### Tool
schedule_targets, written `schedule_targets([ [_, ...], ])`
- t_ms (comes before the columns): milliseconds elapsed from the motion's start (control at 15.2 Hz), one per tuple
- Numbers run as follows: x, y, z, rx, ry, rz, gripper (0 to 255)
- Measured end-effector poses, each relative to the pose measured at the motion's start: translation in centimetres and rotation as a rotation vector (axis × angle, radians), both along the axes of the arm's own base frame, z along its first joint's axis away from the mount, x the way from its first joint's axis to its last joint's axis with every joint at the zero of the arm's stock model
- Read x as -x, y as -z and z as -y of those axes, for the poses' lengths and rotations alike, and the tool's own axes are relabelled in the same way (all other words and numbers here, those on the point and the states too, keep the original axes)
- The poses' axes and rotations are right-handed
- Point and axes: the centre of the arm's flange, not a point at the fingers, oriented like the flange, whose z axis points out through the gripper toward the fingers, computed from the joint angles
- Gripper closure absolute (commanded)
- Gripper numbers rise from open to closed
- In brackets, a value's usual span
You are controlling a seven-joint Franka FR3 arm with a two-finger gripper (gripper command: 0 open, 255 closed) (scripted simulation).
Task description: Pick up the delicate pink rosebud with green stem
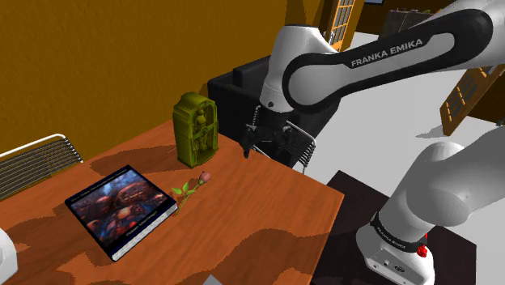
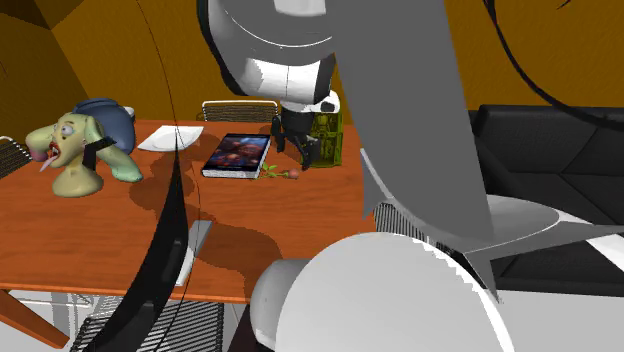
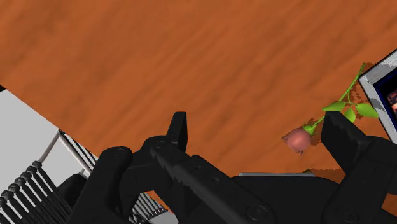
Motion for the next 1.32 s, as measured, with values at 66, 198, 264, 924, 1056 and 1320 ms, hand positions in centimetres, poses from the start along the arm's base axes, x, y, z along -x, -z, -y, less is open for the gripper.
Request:
schedule_targets([
  [66, -0.6, 0.8, -1.0, -0.005, 0.022, 0.003, 0],
  [198, -1.9, 2.2, -2.2, -0.015, 0.068, 0.008, 0],
  [264, -2.4, 3.3, -2.7, -0.018, 0.092, 0.009, 0],
  [924, -10.1, 11.2, -8.6, -0.069, 0.319, 0.035, 0],
  [1056, -12.0, 12.9, -9.6, -0.08, 0.365, 0.04, 0],
  [1320, -15.7, 16.1, -11.6, -0.099, 0.458, 0.05, 0],
])
